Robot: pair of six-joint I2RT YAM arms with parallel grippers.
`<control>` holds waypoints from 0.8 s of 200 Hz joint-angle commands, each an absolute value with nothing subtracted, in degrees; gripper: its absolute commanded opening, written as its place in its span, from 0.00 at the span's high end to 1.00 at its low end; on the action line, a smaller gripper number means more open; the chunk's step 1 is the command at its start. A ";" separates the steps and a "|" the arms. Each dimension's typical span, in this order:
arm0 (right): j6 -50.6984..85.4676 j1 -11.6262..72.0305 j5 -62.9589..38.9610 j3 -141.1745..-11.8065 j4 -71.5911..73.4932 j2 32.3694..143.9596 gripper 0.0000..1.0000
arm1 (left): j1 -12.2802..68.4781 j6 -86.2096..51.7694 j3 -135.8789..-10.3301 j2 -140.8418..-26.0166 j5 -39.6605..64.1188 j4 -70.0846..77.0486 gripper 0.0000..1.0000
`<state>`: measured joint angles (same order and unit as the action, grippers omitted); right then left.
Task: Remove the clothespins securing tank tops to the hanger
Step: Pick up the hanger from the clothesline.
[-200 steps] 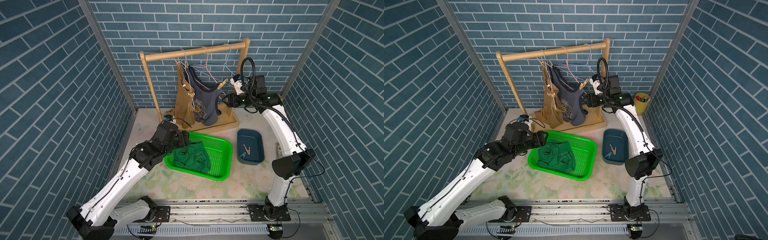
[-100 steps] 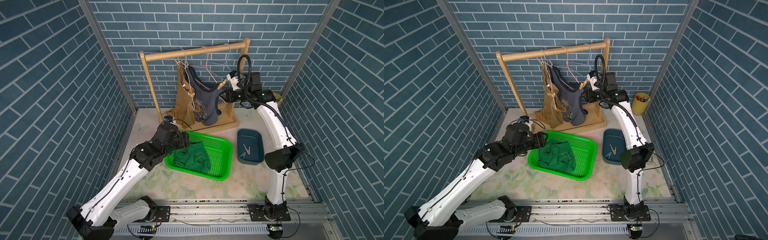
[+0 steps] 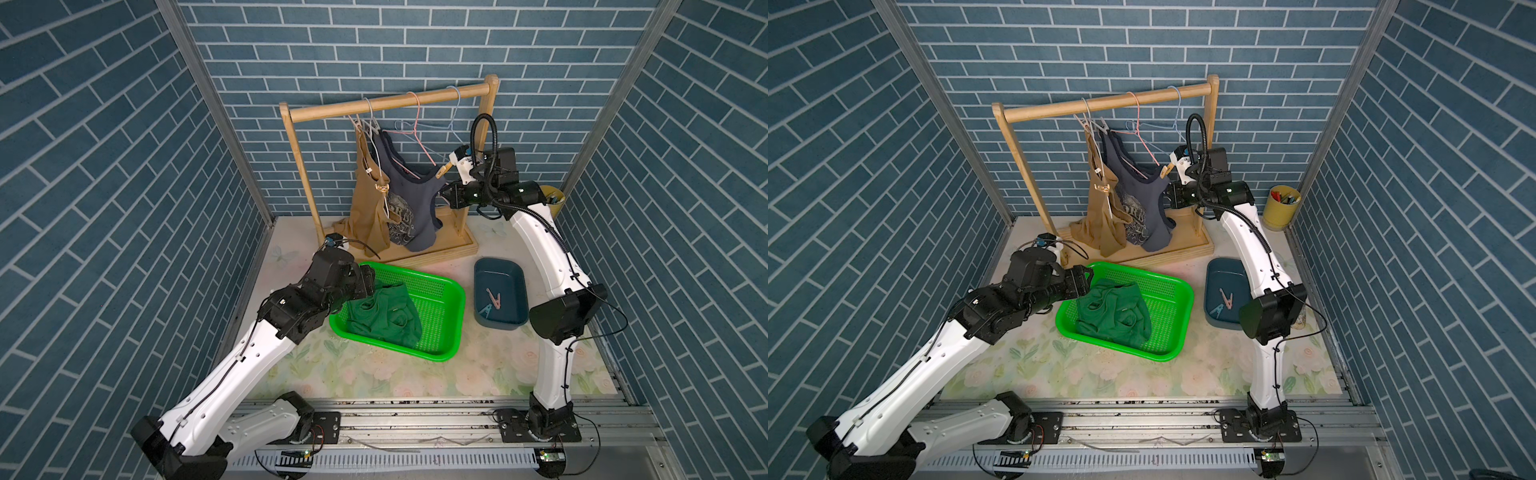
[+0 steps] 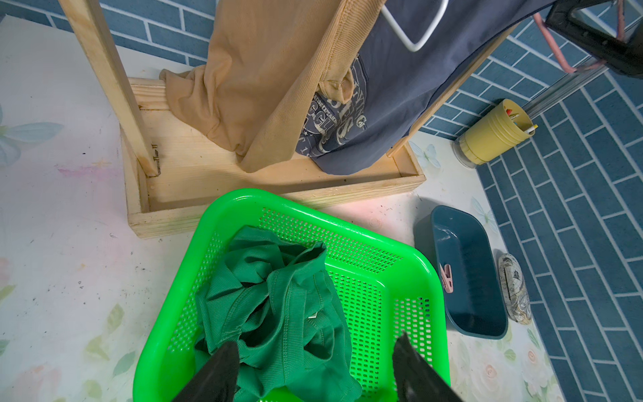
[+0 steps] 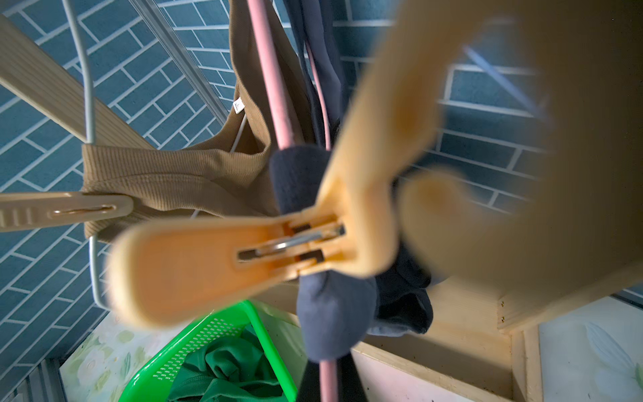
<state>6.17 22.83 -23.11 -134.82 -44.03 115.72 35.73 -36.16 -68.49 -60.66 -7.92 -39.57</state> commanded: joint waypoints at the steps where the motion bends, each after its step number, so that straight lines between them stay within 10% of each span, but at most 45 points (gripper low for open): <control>1: 6.68 22.77 -22.53 -133.23 -43.15 110.15 1.00 | 35.25 -35.21 -67.81 -59.89 -8.72 -39.46 0.28; 160: 10.59 23.45 -23.03 -130.46 -39.09 99.67 1.00 | 35.00 -34.98 -68.34 -59.12 -8.49 -39.97 0.28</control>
<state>8.47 22.85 -21.98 -131.24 -44.73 102.94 35.48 -35.55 -68.49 -59.72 -8.08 -39.59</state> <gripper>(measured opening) 0.054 0.716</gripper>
